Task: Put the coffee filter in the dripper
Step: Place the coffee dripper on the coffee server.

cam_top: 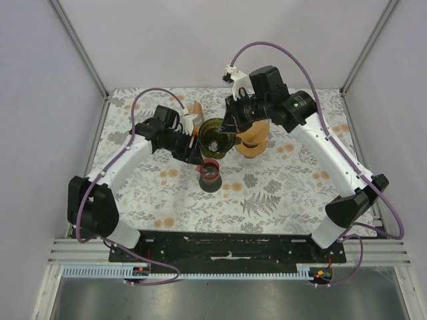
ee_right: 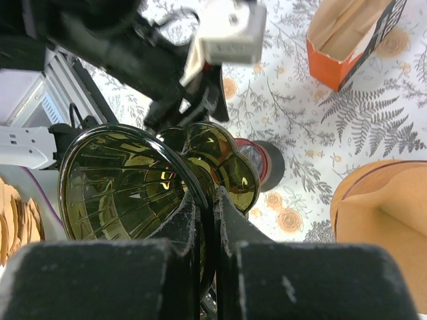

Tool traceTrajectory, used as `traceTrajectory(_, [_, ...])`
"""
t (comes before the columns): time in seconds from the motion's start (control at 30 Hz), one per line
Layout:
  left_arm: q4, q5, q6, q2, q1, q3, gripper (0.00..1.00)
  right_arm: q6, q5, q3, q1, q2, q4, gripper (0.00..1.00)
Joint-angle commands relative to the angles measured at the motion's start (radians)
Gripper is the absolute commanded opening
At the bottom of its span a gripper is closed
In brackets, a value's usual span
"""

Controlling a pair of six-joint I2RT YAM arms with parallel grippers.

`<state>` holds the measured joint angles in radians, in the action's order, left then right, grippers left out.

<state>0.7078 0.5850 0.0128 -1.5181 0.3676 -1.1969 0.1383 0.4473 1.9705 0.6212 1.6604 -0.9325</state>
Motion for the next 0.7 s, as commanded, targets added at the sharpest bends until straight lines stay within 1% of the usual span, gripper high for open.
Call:
traceTrajectory(0.0, [0.117,-0.013,0.068,0.038,-0.048,-0.167,0.64,-0.005,0.022,-0.048,0.018,-0.010,0.011,0.00])
traceTrajectory(0.07, [0.146,-0.025,0.076,0.044,-0.087,-0.214,0.65,0.004,0.015,-0.081,0.035,0.001,0.014,0.00])
traceTrajectory(0.13, [0.156,-0.069,0.067,0.050,-0.119,-0.248,0.65,0.010,-0.002,-0.096,0.058,0.021,0.017,0.00])
traceTrajectory(0.23, [0.133,-0.123,0.033,0.056,-0.173,-0.248,0.65,0.007,0.004,-0.081,0.090,0.073,0.017,0.00])
traceTrajectory(0.33, [0.113,-0.132,0.003,0.064,-0.225,-0.237,0.65,0.006,0.002,-0.071,0.094,0.119,0.014,0.00])
traceTrajectory(0.5, [0.105,-0.154,0.009,0.088,-0.240,-0.217,0.64,-0.002,-0.002,-0.078,0.094,0.177,0.015,0.00])
traceTrajectory(0.67, [0.101,-0.149,0.001,0.090,-0.242,-0.214,0.64,-0.019,0.028,-0.039,0.087,0.239,0.012,0.00])
